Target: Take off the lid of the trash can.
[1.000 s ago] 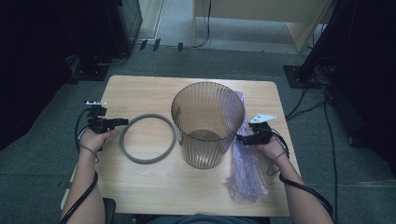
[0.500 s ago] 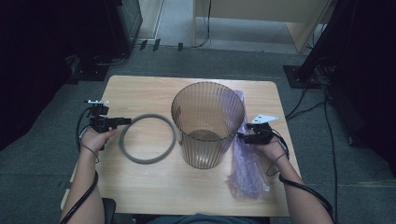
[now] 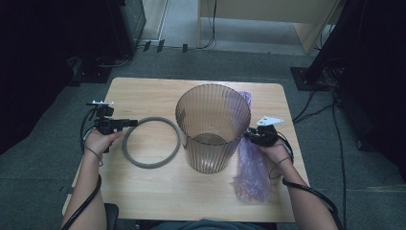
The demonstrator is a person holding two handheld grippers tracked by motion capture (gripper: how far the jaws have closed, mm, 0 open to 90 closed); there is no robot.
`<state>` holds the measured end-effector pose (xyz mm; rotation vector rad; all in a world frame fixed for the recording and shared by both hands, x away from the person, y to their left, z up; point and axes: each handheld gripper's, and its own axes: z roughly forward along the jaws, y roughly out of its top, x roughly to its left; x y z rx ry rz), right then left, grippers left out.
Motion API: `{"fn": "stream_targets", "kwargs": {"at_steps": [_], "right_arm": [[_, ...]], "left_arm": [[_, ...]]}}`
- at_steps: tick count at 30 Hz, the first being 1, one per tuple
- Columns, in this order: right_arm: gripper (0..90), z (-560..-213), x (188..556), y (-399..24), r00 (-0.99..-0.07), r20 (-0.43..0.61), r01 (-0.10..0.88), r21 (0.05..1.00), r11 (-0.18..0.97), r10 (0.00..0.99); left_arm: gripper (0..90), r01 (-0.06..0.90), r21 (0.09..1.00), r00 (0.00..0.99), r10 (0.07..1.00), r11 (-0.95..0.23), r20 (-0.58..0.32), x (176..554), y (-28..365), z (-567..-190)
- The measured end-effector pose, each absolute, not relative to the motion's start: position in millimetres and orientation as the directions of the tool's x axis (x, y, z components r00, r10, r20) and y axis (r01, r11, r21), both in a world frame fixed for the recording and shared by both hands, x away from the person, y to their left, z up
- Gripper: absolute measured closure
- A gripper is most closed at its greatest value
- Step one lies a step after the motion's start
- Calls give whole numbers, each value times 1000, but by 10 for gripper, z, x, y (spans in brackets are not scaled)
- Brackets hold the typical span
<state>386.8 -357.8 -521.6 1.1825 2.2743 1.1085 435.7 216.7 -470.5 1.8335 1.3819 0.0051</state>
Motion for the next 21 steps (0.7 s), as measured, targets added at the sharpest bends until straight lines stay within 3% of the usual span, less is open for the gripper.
{"fn": "stream_targets", "kwargs": {"at_steps": [7,15,21], "right_arm": [[855,-5150,3998,-3555,-575,142,620,719,316,805],[879,-5083,3979,-3614,-548,250,682,687,253,799],[881,-4895,3964,-3643,-548,282,668,714,208,788]], "left_arm": [[414,799,596,405,803,-80,-436,4360,2101,-4679],[377,770,630,448,790,-103,-419,4333,2007,-4589],[368,764,636,465,776,-109,-426,4338,1957,-4545]]}}
